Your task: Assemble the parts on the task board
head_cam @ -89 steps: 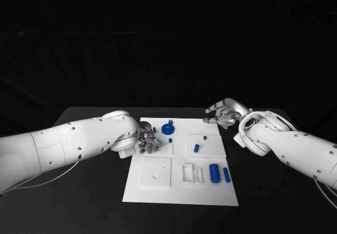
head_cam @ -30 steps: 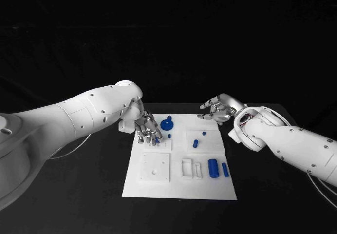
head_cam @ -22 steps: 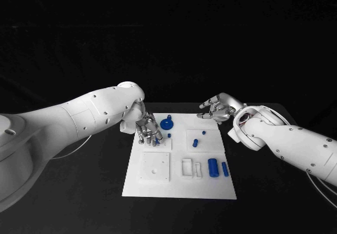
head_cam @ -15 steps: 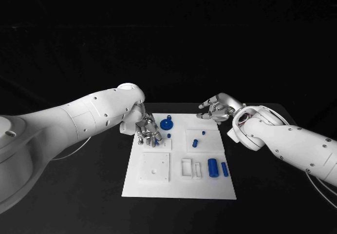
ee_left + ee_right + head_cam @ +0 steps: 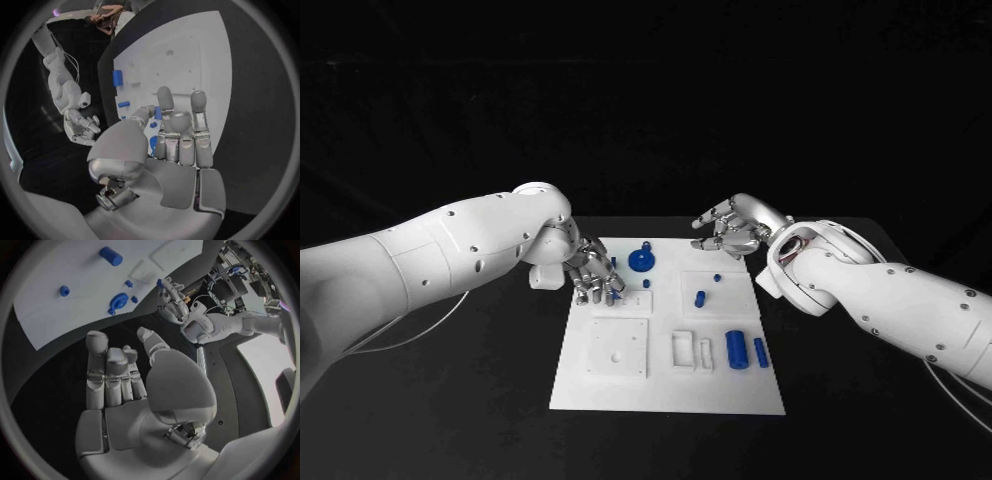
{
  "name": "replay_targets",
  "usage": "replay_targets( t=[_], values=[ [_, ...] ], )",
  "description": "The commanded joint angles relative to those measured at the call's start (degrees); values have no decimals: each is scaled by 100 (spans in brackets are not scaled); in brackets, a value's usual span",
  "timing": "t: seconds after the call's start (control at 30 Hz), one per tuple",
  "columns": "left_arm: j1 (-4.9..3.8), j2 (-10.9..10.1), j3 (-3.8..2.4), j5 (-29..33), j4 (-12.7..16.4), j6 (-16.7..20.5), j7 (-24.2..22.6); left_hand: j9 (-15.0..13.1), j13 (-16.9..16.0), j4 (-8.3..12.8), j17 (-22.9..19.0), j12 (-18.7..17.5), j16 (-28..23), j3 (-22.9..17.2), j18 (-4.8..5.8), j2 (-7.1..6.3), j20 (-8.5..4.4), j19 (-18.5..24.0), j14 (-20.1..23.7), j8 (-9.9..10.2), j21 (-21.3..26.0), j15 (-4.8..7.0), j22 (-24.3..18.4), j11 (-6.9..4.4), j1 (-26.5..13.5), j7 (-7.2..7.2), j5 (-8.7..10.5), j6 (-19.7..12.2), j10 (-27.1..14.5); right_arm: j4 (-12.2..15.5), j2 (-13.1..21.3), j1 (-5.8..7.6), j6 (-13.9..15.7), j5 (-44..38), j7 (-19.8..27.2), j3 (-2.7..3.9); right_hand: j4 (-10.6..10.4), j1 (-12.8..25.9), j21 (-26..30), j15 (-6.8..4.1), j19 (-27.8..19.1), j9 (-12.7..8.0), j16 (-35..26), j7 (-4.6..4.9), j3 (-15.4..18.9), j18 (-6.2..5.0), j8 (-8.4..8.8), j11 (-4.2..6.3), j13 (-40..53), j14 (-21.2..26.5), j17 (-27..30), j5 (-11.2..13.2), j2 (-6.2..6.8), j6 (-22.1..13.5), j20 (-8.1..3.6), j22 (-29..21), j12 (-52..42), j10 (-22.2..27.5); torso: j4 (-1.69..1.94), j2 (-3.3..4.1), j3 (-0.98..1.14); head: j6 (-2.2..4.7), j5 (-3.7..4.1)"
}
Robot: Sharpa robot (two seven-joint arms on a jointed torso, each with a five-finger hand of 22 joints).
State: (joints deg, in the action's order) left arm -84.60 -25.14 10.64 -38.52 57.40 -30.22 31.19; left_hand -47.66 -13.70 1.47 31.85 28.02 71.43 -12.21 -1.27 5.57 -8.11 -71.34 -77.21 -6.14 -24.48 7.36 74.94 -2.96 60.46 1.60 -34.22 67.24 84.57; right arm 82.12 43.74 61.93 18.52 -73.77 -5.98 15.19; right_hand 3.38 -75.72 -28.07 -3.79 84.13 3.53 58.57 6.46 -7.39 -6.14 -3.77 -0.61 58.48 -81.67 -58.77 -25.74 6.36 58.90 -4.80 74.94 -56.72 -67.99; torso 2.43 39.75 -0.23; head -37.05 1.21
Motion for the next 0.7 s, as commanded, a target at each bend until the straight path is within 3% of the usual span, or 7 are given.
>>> replay_targets(
  t=[0.03, 0.17, 0.3, 0.43, 0.5, 0.7],
  values=[
    [-10, -198, -78, 645, 349, 508, -339, 17, 6, 735, -7, 28, -14, -743, 38, 87, -17, -38, -48, 40, -3, -5, 103, -51, 74, -159, -39, 190, 202, 169, 30, -36, -129, -109, 251, 3, 106, 79, -29, -7, 243, 1, -25, -2, -43, -44, 25, 50, 10, -36, -7, -39, 19, 42, -17, 66, -27, 3, 40, -25, -17, 48, 6],
    [-18, -481, -152, 1079, 690, 612, -762, 37, 23, 713, -24, 24, -33, -737, 40, 87, -21, -41, -48, 55, 19, 1, 95, -48, 57, -160, -36, 200, 200, 397, 64, -89, -217, -130, 346, 2, 198, 126, -19, -7, 240, 2, -33, -6, -69, -39, 24, 52, 17, -31, -1, 0, 9, 57, -17, 70, -33, -2, 52, -36, -22, 112, -15],
    [-20, -638, -174, 1509, 814, 625, -1310, 52, 45, 685, -63, 3, -67, -722, 44, 80, -22, -44, -29, 66, 49, 0, 91, -46, 51, -161, -35, 206, 199, 583, 93, -138, -324, -137, 444, 1, 257, 123, -8, -5, 238, 2, -45, -6, -19, -29, 24, 50, 13, -21, 8, 19, -19, 53, -17, 75, -24, 10, 54, -28, -27, 181, -22],
    [-18, -803, -178, 1789, 917, 472, -1916, 127, 79, 626, -45, -34, -79, -691, 52, 63, -17, -47, -7, 119, 126, -5, 93, -45, 105, -158, 24, 235, 197, 783, 125, -198, -444, -149, 503, -1, 334, 102, 11, -5, 233, 2, -50, 0, -55, -25, 23, 47, 14, -17, 13, 3, -49, 49, -18, 81, -20, 20, 57, -27, -36, 233, -7],
    [-15, -892, -175, 1877, 964, 343, -2159, 121, 86, 589, -37, -53, -85, -655, 61, 76, -6, -26, 15, 225, 169, -14, 93, -38, 168, -154, 154, 277, 197, 878, 138, -229, -491, -157, 535, -2, 374, 114, 11, -1, 234, 1, -52, 3, -71, -20, 24, 50, 12, -13, 15, -3, -56, 55, -17, 89, -17, 23, 39, -19, -26, 273, -24],
    [9, -1032, -146, 1963, 1005, 28, -2503, 115, 92, 552, -26, -87, -88, -636, 66, 58, -4, -15, 45, 233, 203, -17, 98, -37, 201, -150, 156, 272, 187, 1066, 166, -293, -544, -131, 659, -3, 405, 130, 10, -5, 235, 1, -51, 1, -77, -21, 24, 50, 15, -13, 16, -42, -65, 52, -19, 97, -20, 21, 45, -28, -22, 292, -36]
  ],
)
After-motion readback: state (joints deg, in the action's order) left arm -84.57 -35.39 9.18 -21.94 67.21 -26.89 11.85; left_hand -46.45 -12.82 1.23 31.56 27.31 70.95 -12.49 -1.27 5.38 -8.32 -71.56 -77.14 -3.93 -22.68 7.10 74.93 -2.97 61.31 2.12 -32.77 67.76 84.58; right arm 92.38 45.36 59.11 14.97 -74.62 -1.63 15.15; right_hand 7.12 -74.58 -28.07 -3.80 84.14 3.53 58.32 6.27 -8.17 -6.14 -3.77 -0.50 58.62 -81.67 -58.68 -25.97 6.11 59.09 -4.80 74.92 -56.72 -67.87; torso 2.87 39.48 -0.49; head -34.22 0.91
